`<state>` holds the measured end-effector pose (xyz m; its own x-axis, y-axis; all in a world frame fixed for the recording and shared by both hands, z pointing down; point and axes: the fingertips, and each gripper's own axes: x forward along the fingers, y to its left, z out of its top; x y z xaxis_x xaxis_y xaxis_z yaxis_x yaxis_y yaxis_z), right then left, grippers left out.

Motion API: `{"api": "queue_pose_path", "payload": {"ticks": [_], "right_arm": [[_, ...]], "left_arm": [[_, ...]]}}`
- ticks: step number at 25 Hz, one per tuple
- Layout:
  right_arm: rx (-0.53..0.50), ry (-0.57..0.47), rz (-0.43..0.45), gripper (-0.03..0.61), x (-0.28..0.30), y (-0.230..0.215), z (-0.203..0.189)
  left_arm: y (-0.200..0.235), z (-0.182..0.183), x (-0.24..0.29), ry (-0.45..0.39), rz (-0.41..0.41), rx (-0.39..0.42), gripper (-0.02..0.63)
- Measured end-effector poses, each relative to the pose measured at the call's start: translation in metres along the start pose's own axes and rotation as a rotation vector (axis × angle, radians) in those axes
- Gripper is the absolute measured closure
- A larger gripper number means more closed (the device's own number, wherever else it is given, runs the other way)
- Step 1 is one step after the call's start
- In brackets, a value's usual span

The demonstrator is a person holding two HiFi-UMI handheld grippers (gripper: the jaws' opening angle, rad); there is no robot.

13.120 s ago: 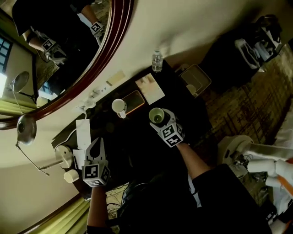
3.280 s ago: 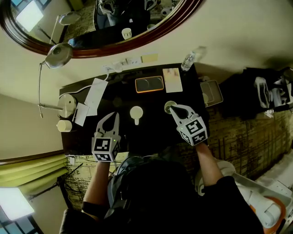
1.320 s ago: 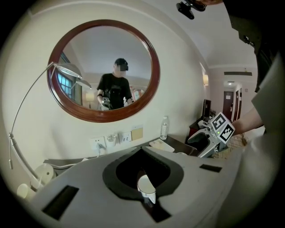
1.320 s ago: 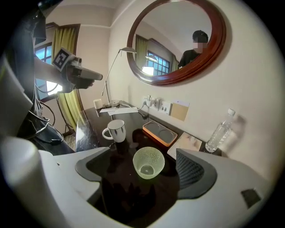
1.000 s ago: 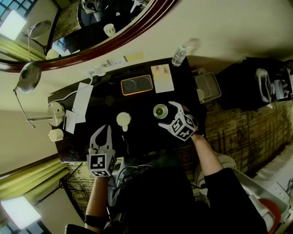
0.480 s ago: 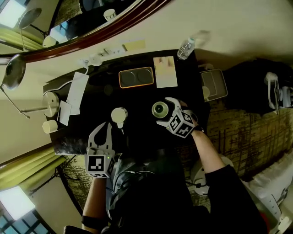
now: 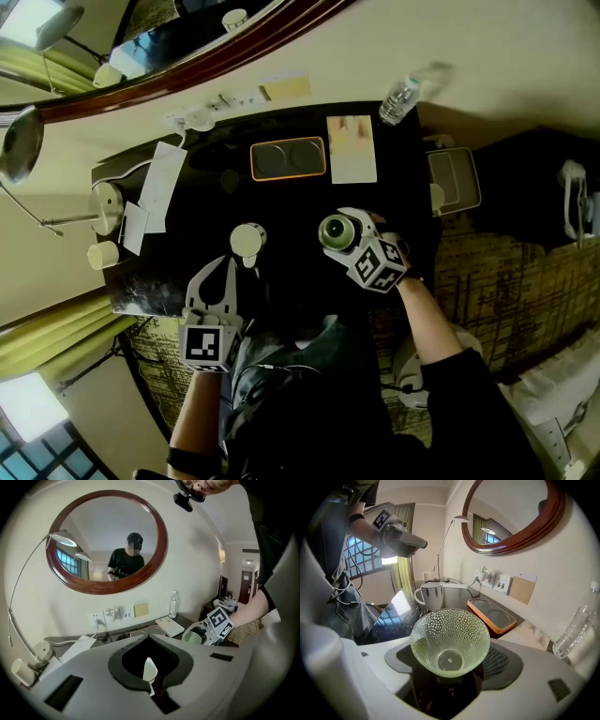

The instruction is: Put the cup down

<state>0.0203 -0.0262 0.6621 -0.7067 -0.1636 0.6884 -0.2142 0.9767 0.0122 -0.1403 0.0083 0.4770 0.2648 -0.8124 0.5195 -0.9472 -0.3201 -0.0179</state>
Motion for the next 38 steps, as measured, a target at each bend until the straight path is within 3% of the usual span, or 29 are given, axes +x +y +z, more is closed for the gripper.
{"api": "queue_pose_path", "payload": {"ticks": [2, 6, 10, 15, 19, 25, 31, 35, 38], "right_arm": [[-0.008, -0.003, -0.008, 0.186, 0.0, -0.001, 0.001], [0.0, -0.008, -0.025, 0.186, -0.002, -0.007, 0.001], [0.048, -0.04, -0.038, 0.186, -0.004, -0.021, 0.009], [0.061, -0.078, -0.064, 0.186, -0.002, -0.045, 0.033], [0.053, -0.09, -0.096, 0.186, 0.003, -0.068, 0.056], [0.088, -0.105, -0.17, 0.186, 0.01, -0.115, 0.086], [0.132, -0.097, -0.215, 0.186, 0.025, -0.15, 0.098], [0.144, -0.077, -0.208, 0.186, 0.043, -0.157, 0.094], [0.136, -0.068, -0.208, 0.185, 0.049, -0.159, 0.097]], "left_arm": [[0.001, -0.008, 0.0, 0.001, -0.013, 0.026, 0.611], [-0.001, -0.002, 0.001, 0.014, 0.014, -0.02, 0.611], [0.0, -0.013, 0.002, 0.019, -0.005, 0.026, 0.611], [0.0, -0.013, 0.004, 0.022, 0.014, -0.001, 0.611], [0.001, -0.023, 0.001, 0.021, -0.001, 0.032, 0.611], [0.002, -0.02, -0.001, 0.025, 0.032, -0.022, 0.611], [0.005, -0.024, -0.004, 0.034, 0.048, -0.045, 0.611], [0.014, -0.036, -0.006, 0.034, 0.036, 0.011, 0.611], [0.018, -0.041, -0.008, 0.04, 0.043, -0.002, 0.611]]}}
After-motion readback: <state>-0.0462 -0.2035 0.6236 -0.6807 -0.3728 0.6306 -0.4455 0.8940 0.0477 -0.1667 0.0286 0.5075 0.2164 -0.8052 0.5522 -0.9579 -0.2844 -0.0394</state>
